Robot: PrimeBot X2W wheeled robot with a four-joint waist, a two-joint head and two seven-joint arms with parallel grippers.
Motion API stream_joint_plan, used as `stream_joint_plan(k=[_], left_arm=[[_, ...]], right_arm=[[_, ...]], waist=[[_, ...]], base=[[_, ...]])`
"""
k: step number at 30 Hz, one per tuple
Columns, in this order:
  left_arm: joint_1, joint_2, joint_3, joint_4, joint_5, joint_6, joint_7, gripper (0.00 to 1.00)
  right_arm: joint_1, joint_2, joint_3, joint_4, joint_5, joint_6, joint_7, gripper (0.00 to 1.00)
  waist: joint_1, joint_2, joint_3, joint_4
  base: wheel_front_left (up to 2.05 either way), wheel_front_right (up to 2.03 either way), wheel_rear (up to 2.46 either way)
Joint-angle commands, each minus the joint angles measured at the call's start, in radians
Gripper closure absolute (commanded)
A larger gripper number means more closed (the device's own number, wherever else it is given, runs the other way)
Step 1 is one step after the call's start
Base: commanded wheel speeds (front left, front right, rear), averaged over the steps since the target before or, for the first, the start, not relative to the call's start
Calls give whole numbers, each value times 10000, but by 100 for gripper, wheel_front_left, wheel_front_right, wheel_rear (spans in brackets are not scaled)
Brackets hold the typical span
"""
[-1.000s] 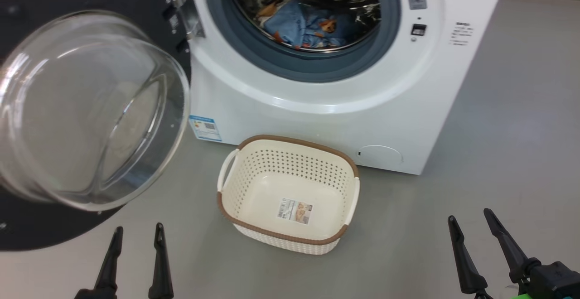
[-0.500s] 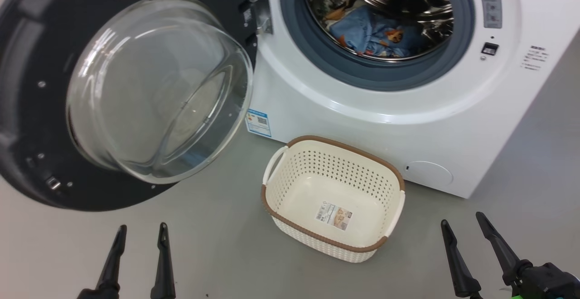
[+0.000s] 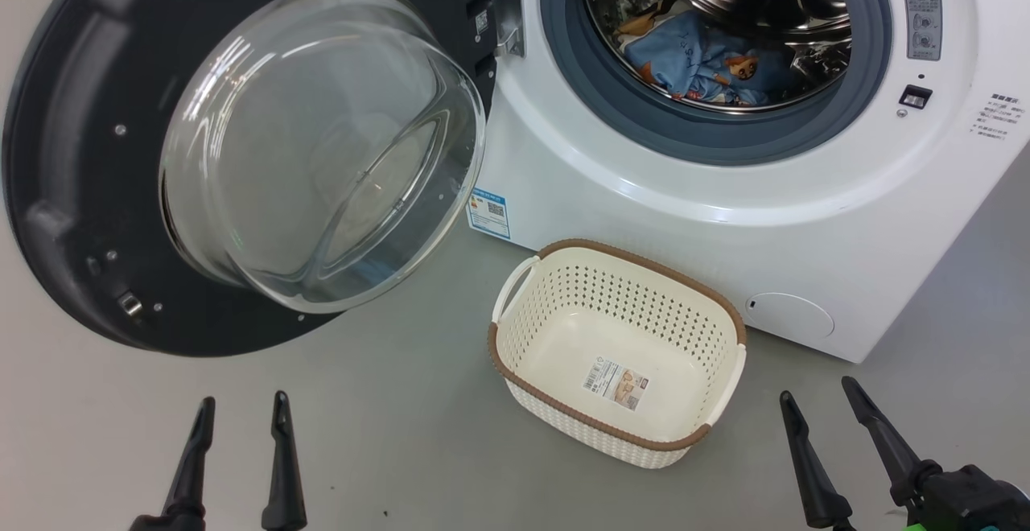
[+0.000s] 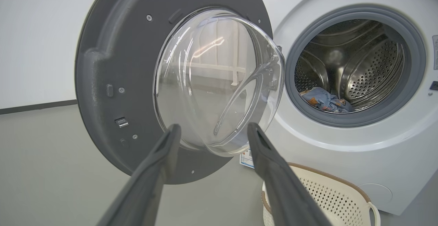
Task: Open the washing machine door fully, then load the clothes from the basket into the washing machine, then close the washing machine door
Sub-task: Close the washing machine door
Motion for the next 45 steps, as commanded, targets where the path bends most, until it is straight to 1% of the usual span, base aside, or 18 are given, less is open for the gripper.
stream_joint_plan(k=[1, 10, 11, 12, 13, 14, 19, 22, 25, 26, 28, 32, 33, 35, 37, 39, 41, 45], left_arm=[[-191, 25, 430, -368, 162, -99, -93, 0], [-86, -217, 645, -346, 295, -274, -93, 0], [-83, -245, 672, -346, 308, -295, -93, 12], [-77, -269, 695, -342, 322, -319, -93, 53], [-72, -290, 711, -336, 332, -352, -93, 70], [-68, -307, 728, -327, 342, -384, -93, 98], [-63, -392, 789, -305, 353, -605, -93, 100], [-107, -483, 827, -429, 264, -887, -93, 100], [-167, -666, 1014, -701, -57, -1283, -93, 100], [-184, -837, 1122, -839, -404, -1499, -93, 100], [-241, -920, 1388, -1095, -671, -1850, -93, 100], [-304, -1348, 2141, -1657, -2484, -2771, -93, 100], [-304, -1348, 2141, -1657, -2484, -2771, -93, 100], [-362, -1472, 2533, -1890, -3737, -3188, -93, 100], [-488, -1557, 2838, -2169, -5566, -3510, -93, 100], [-650, -1582, 3102, -2458, -7298, -3693, 15, 100], [-874, -1553, 3491, -2804, -8719, -3790, 190, 100], [-1455, -1182, 4541, -3463, -10823, -3862, 412, 100]], right_arm=[[-472, -129, 316, -208, -26, 62, -49, 0], [-546, -236, 366, -195, 12, 62, -11, 0], [-544, -236, 363, -195, 11, 62, -9, 0], [-539, -233, 363, -194, 10, 62, -7, 0], [-534, -229, 361, -195, 8, 62, -5, 0], [-529, -222, 358, -196, 8, 62, -6, 0], [-501, -175, 356, -237, -18, 62, 7, 0], [-482, -166, 334, -281, -36, 62, 27, 0], [-471, -171, 303, -337, -59, 62, 51, 0], [-467, -180, 293, -352, -61, 62, 57, 0], [-456, -200, 273, -378, -69, 62, 69, 0], [-429, -203, 243, -433, -81, 62, 67, 0], [-429, -203, 243, -433, -81, 62, 67, 0], [-402, -197, 229, -465, -86, 62, 61, 0], [-360, -186, 208, -488, -90, 62, 59, 0], [-321, -176, 177, -511, -96, 62, 64, 0], [-292, -171, 153, -544, -104, 62, 76, 0], [-277, -181, 126, -643, -121, 62, 122, 0]], waist=[[0, 0, 35, 9], [0, 0, 44, 6], [0, 0, 36, 4], [0, 0, 27, 0], [0, 0, 19, -3], [0, 0, 13, -6], [0, 0, 1, -15], [0, 0, 15, -15], [0, 0, 37, -10], [0, 0, 42, -8], [0, 0, 53, -7], [0, 0, 67, -8], [0, 0, 67, -8], [0, 0, 69, -13], [0, 0, 58, -17], [0, 0, 67, -19], [0, 0, 88, -16], [0, 0, 158, -40]], base=[[0, 0, 0], [0, 0, 0], [0, 0, 0], [0, 0, 0], [0, 0, 0], [0, 0, 0], [0, 0, 0], [0, 0, 0], [0, 0, 0], [0, 0, 0], [0, 0, 0], [0, 0, 0], [0, 0, 0], [0, 0, 0], [0, 0, 0], [0, 0, 0], [0, 0, 0], [0, 0, 0]])
